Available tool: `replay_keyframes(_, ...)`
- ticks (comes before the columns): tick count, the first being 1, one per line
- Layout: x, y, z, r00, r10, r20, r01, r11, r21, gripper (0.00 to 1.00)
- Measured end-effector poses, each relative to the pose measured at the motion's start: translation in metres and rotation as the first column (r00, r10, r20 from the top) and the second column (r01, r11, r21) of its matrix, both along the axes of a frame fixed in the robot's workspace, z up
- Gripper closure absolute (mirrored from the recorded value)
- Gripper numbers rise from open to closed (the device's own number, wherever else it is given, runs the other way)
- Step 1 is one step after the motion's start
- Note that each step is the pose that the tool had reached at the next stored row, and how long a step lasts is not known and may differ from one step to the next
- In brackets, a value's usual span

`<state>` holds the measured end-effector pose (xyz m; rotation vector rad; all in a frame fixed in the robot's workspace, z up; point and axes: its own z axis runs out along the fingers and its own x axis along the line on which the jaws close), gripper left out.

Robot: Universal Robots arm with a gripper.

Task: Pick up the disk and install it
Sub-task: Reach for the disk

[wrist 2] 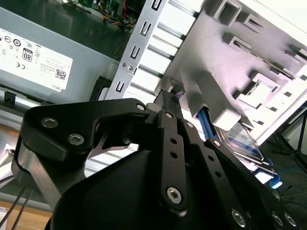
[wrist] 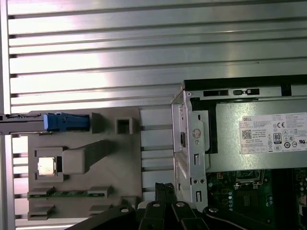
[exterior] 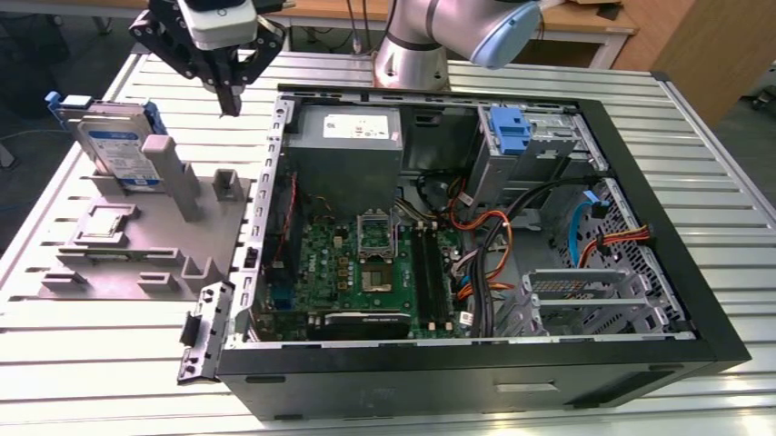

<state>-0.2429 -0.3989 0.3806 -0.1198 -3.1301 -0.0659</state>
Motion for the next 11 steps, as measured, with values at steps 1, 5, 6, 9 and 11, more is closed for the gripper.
replay_keyframes(1, -0.0004, 0.0, -0.0001, 1.0, 0.0, 0.0001, 0.0, 1.0, 0.0001, 0.9)
replay_keyframes(5, -0.0021, 0.0, -0.0001, 1.0, 0.0, 0.0, 0.0, 1.0, 0.0001, 0.9)
replay_keyframes(6, -0.0026, 0.0, -0.0001, 1.0, 0.0, 0.0001, 0.0, 1.0, 0.0001, 0.9)
replay_keyframes(9, -0.0037, 0.0, -0.0001, 1.0, 0.0, 0.0, 0.0, 1.0, 0.0001, 0.9)
replay_keyframes(11, -0.0041, 0.0, -0.0002, 1.0, 0.0, 0.0001, 0.0, 1.0, 0.0001, 0.9)
